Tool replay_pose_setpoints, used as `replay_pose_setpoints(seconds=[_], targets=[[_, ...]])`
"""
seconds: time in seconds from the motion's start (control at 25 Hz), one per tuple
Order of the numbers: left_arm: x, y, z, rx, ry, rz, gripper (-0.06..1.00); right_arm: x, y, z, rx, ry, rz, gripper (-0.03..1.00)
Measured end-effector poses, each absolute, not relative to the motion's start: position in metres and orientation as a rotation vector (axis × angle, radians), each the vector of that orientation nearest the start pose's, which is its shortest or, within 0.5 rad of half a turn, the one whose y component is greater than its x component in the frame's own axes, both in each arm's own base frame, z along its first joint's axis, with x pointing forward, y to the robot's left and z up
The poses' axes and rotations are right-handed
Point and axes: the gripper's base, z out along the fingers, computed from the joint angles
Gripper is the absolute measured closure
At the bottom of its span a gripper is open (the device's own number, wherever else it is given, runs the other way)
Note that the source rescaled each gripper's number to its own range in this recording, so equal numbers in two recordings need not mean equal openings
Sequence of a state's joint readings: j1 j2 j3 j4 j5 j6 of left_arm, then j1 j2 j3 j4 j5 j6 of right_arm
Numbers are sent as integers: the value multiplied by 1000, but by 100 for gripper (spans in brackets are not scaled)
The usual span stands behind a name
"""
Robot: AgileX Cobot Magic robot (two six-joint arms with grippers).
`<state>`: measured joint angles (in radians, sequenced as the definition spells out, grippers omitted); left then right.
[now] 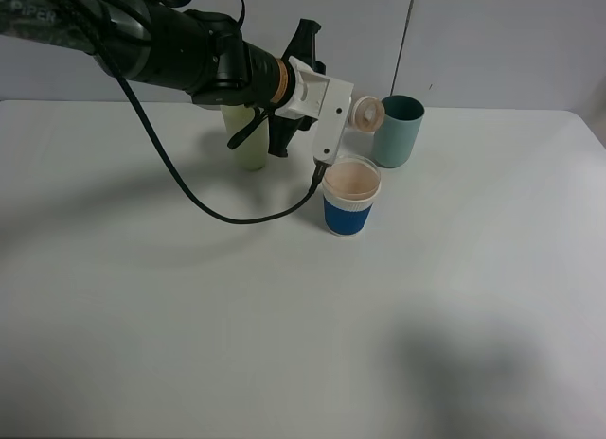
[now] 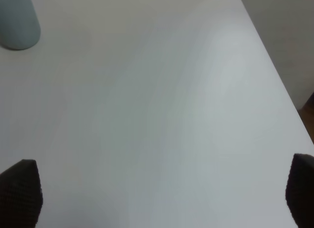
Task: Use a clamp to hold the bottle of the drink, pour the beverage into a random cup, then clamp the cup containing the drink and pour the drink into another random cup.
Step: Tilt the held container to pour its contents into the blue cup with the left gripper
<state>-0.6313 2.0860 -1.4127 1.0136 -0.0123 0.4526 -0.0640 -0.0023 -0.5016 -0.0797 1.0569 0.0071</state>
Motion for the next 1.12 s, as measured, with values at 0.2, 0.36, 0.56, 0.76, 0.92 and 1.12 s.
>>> replay_pose_setpoints(seconds=[0.2,0.36,0.56,0.76,0.92,1.12], targets=[[379,-277,179,1918,1075,490,94,-6,-6,278,76,2035,-131,-3],[379,-277,179,1934,1052,504,94,-6,-6,278,76,2035,-131,-3],[377,-275,174,1949,1057,501,94,-6,-6,278,76,2035,-131,-3],[378,-273,173,1957,1055,507,94,-6,-6,278,76,2035,-131,-3],[378,-272,173,1960,1046,508,94,-6,-6,278,76,2035,-131,-3],[375,-270,166,1985,1051,500,94,-6,-6,278,76,2035,-131,-3]])
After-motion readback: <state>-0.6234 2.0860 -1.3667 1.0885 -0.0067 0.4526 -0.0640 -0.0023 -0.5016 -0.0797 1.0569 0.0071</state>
